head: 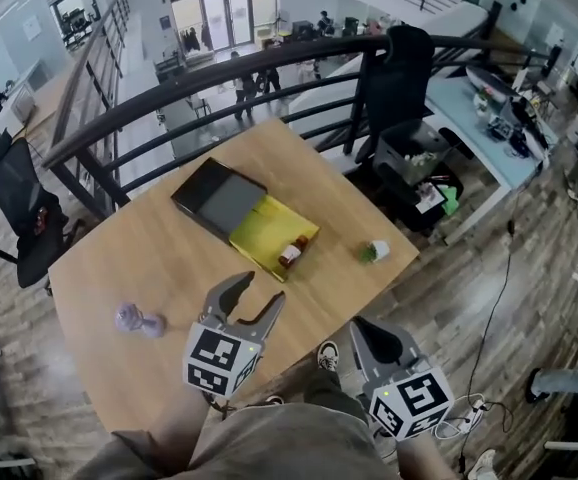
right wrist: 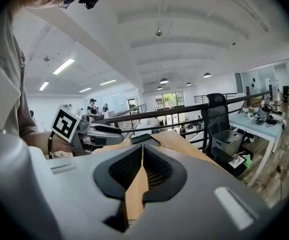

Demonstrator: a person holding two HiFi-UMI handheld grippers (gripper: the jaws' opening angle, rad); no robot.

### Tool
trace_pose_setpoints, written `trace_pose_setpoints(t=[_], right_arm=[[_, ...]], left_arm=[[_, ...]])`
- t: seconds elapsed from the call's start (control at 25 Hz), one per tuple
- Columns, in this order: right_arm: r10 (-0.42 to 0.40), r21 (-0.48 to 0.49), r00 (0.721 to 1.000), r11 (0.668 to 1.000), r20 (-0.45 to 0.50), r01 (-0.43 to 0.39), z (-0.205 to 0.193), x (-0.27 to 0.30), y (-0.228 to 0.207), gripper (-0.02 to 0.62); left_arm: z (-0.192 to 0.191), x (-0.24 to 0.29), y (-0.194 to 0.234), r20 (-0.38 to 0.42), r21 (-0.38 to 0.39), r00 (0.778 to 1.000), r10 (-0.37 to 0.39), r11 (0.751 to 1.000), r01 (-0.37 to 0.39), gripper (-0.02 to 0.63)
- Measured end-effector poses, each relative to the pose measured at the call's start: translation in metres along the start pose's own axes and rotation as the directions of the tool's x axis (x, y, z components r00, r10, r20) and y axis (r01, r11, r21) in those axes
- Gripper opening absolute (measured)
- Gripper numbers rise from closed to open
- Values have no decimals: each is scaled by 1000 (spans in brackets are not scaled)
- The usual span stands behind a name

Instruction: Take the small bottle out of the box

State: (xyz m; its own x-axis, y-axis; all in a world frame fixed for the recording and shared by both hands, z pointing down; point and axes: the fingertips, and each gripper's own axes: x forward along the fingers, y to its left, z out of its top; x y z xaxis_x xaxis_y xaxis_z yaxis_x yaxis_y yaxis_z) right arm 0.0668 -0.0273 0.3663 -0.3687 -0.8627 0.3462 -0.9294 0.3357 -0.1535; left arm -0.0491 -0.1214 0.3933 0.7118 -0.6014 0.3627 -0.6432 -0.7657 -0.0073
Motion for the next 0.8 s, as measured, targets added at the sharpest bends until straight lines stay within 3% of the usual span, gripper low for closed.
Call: trace_pose_setpoints(t=[0.4,0.8], right_arm=[[147,-44,986,988,-74,-151,27,67,-109,18],[265,-75,957,959,-115,-274,31,110,-139,18]], left_arm=[[3,94,24,-129,-20,983,129,991,-132,229],[-14,119,32,-203,-51,955,218,971,-233,233]])
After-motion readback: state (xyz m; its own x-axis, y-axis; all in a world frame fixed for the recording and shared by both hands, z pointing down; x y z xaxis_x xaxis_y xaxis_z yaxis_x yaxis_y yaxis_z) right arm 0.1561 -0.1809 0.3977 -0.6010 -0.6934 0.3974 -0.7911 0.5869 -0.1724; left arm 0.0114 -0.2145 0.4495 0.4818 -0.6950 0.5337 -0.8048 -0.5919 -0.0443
